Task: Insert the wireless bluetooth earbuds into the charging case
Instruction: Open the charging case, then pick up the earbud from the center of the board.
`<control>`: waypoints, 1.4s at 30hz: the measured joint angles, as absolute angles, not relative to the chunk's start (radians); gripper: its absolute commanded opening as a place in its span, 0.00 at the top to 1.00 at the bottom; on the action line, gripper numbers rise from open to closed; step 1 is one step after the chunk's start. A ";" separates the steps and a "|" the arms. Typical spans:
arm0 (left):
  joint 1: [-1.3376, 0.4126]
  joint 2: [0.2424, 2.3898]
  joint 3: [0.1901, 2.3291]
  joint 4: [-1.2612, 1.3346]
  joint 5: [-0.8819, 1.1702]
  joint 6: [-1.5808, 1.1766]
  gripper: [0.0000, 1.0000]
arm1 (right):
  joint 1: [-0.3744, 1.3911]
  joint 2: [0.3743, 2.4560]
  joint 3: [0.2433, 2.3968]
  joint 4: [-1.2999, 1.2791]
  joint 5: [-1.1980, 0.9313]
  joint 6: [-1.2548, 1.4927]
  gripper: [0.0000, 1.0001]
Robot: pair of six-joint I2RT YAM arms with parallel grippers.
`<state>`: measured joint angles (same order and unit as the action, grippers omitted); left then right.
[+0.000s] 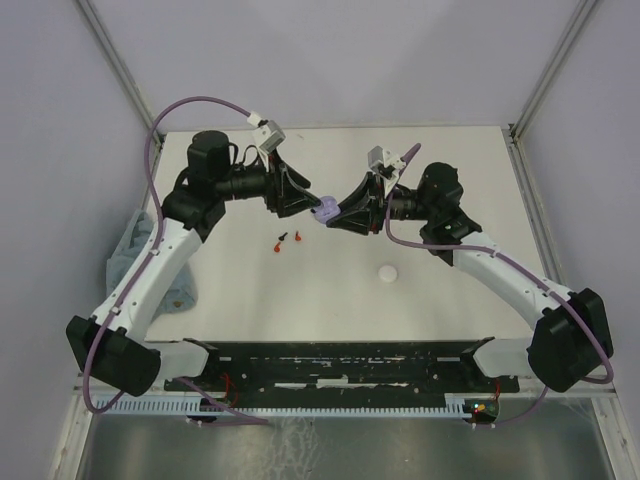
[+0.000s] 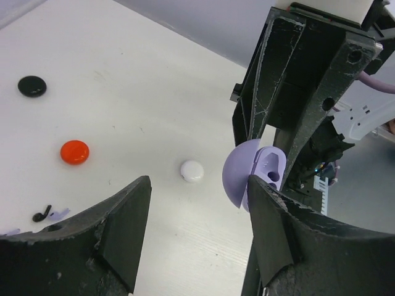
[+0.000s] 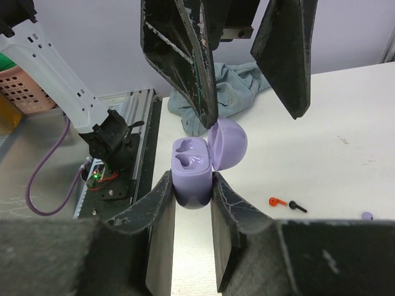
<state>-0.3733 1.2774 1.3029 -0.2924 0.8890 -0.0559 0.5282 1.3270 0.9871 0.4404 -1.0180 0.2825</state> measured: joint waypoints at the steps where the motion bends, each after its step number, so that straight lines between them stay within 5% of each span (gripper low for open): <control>1: -0.370 1.281 1.303 -0.290 0.891 -0.057 0.29 | 0.528 1.327 0.987 0.439 -1.017 0.281 0.90; 15: -0.365 1.355 1.302 -0.275 0.712 -0.145 0.26 | 0.528 1.283 0.891 0.284 -0.803 0.079 0.91; 27: -0.355 1.771 1.446 -0.389 0.188 -0.294 0.24 | 0.528 1.203 0.741 0.238 -0.535 -0.004 0.90; 42: -0.363 2.115 1.647 -0.418 -0.159 -0.506 0.29 | 0.526 1.230 0.730 0.248 -0.490 -0.005 0.91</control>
